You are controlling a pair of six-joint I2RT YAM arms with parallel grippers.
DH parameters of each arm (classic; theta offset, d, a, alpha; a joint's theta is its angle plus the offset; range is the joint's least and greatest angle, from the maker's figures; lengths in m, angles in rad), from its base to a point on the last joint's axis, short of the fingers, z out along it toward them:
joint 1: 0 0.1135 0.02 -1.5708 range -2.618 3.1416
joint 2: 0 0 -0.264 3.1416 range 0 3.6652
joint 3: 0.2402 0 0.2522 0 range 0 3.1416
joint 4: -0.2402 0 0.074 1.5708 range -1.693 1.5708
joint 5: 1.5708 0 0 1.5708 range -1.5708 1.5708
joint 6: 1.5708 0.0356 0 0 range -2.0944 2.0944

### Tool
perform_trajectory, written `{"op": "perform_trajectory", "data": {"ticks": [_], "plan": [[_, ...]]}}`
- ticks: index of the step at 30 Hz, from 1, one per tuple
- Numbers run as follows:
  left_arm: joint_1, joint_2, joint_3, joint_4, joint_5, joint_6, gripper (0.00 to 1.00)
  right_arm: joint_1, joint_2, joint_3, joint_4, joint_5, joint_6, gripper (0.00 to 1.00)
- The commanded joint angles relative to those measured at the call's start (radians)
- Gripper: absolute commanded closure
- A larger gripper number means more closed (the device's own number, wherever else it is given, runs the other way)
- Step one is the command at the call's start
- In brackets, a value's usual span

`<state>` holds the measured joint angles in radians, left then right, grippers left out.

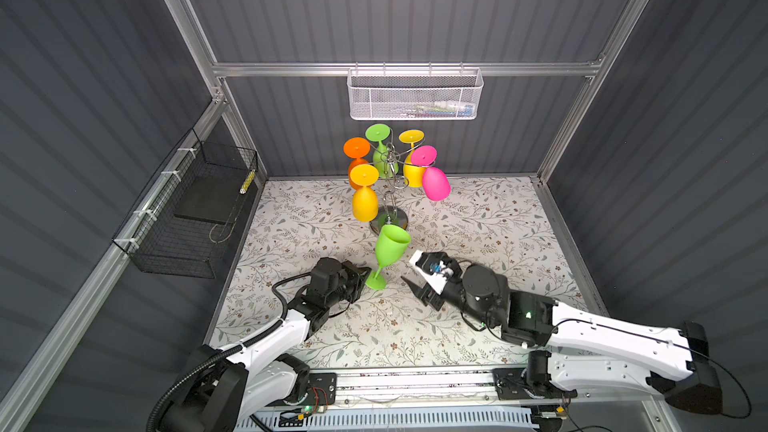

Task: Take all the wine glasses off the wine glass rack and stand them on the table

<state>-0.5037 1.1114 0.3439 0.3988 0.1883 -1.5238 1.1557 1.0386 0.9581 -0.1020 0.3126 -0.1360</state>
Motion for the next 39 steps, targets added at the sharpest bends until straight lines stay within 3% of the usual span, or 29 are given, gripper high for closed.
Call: {"op": "perform_trajectory", "data": {"ticks": [1,10,18,22,32,39], "plan": [[0.007,0.053,-0.03,0.231,0.059,0.1,1.0,-0.077,0.041,0.166,-0.306,-0.12,0.205,0.35],[0.011,0.351,-0.031,0.74,0.2,0.115,1.0,-0.159,0.268,0.571,-0.658,-0.206,0.315,0.41],[0.011,0.551,-0.022,1.067,0.215,0.049,1.0,-0.166,0.399,0.726,-0.779,-0.222,0.316,0.44],[0.011,0.543,-0.011,1.038,0.214,0.063,1.0,-0.171,0.442,0.766,-0.807,-0.235,0.299,0.45],[0.011,0.389,0.021,0.752,0.172,0.179,1.0,-0.17,0.537,0.803,-0.822,-0.301,0.276,0.48],[0.011,0.364,0.044,0.691,0.164,0.203,1.0,-0.148,0.564,0.839,-0.823,-0.316,0.262,0.64]]}}
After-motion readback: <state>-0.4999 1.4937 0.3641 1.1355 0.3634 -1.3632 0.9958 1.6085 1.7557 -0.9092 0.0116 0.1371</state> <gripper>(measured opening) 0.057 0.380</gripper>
